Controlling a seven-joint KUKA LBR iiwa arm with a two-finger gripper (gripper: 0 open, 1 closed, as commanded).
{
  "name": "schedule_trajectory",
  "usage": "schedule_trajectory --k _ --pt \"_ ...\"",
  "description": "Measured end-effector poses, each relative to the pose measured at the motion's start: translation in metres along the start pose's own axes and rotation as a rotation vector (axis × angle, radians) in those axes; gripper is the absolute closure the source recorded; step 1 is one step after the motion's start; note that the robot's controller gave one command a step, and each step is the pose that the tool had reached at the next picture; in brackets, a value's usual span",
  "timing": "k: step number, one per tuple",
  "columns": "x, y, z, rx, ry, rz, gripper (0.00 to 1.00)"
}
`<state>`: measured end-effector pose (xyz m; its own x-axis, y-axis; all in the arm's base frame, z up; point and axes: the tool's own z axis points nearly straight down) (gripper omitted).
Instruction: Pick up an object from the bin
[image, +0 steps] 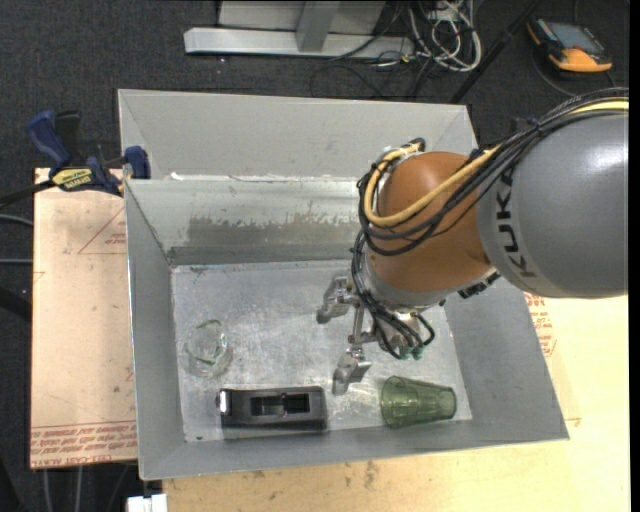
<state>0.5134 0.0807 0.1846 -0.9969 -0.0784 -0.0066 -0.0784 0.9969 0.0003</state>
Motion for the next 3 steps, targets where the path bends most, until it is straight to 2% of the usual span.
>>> schedule_trajectory --k 1,2,3 --pt "-0.016 0.035 0.052 -0.001 0.001 0.026 0.0" --pt "-0.009 0.05 0.073 -0.001 0.011 0.107 0.0" --pt "0.011 0.13 0.088 -0.001 0.016 -0.291 1.0"
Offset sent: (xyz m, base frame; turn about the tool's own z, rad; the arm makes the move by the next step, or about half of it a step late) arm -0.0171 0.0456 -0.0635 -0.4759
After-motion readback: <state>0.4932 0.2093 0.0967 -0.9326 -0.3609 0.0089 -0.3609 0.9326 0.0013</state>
